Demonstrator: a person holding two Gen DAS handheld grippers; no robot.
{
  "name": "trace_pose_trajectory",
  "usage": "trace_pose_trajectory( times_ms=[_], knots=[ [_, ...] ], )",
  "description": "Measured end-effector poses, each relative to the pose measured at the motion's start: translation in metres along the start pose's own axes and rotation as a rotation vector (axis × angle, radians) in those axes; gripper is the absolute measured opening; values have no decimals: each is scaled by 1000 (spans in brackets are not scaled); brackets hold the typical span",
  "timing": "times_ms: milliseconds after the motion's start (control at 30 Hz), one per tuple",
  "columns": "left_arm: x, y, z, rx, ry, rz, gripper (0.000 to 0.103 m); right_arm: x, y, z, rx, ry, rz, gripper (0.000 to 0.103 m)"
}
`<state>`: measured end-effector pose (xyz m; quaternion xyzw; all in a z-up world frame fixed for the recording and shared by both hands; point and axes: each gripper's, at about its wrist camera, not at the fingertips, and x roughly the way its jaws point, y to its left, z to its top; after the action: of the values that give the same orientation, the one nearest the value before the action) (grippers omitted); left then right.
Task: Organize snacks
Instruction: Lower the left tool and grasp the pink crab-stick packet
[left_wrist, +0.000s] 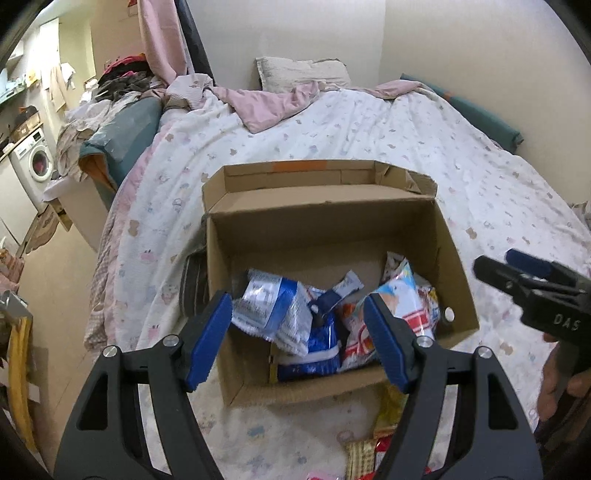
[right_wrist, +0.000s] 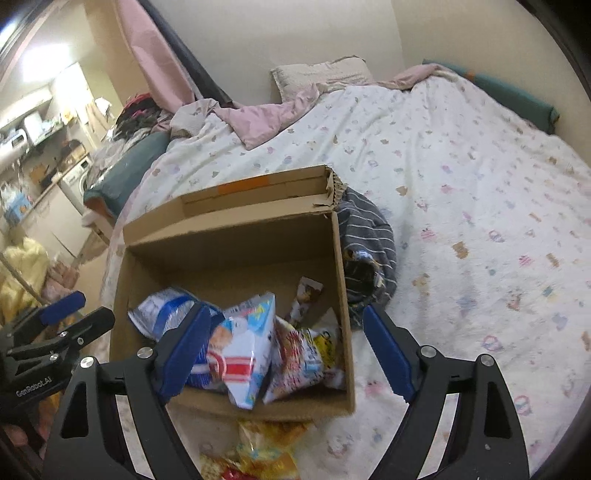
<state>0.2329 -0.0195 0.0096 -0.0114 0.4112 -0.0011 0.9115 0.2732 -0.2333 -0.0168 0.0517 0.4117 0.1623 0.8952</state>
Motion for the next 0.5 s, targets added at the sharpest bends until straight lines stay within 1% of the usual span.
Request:
trace_pose_trajectory(
  times_ms=[67,167,300,367,400,433,500],
  knots=[
    [-1,2,-2,-7,20,-5,71,-9,2,-4,-27,-8,-27,87],
    [-8,9,-9,-40,33,-19,71,-20,2,-10,-32,-9,-23,87],
    [-16,15,-23,-46,58,-22,71,-32,-5,-24,17,8,-2,87],
    [-20,14,-30,-35,69,-25,71,-39,-10,-30,60,16,28,87],
    [-22,14,-32,-31,72,-24,71,-42,-14,-33,93,22,60,87],
    [-24,14,-34,-27,75,-27,71,-46,-21,-38,150,29,105,87],
    [-28,15,-41,-22,85,-26,71,-52,-32,-45,225,38,146,87]
  ],
)
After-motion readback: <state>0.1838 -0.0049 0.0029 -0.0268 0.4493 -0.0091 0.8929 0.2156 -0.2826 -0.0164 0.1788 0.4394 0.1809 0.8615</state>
